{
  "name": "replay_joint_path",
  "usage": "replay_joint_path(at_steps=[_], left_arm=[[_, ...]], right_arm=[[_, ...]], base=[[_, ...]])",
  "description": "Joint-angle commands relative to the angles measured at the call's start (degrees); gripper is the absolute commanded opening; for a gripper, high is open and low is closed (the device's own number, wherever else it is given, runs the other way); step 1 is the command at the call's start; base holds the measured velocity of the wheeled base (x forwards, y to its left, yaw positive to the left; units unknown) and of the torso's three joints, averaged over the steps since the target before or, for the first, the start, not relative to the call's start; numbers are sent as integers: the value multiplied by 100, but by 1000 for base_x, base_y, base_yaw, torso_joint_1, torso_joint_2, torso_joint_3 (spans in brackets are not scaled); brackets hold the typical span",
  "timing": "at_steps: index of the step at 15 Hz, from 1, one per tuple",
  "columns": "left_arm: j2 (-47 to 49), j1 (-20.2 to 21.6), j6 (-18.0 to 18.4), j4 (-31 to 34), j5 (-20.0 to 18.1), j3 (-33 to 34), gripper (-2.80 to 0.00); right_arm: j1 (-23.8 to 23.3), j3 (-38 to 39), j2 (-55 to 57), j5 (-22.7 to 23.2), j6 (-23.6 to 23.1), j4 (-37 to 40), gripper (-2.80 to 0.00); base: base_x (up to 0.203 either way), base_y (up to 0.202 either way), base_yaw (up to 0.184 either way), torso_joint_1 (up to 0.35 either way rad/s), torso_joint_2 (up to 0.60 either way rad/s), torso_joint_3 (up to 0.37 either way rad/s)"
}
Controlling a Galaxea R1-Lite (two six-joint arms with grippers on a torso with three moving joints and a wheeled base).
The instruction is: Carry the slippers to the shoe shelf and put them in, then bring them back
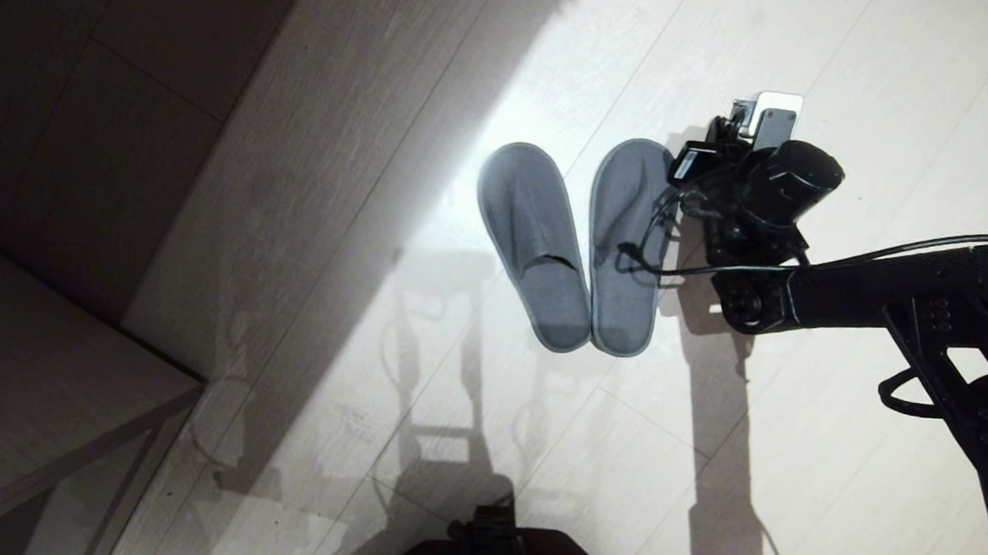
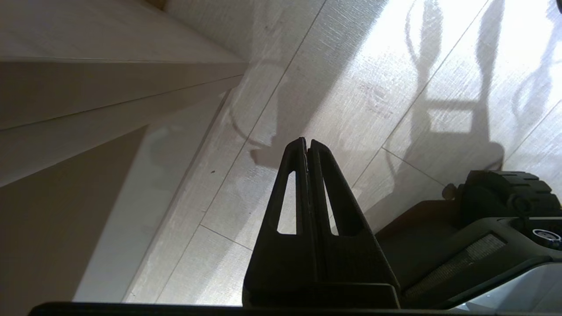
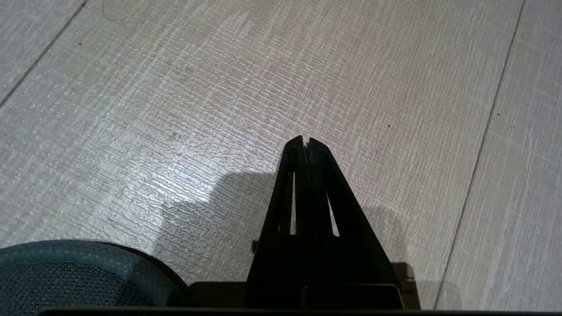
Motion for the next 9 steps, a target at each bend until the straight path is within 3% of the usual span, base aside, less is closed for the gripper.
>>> replay_joint_path(at_steps=[1, 5, 9], left_arm=[[8, 2, -4, -9, 0, 0, -280], [4, 2, -4, -2, 0, 0, -280], [-1, 2, -4, -2, 0, 0, -280]], right_arm=[[62, 63, -12, -20, 17, -53, -280], [242, 1126, -916, 160, 14, -9, -280], [334, 1862, -1698, 204, -445, -237, -280]], base=[[0, 0, 0, 0, 0, 0], [0, 0, 0, 0, 0, 0], [0, 0, 0, 0, 0, 0]])
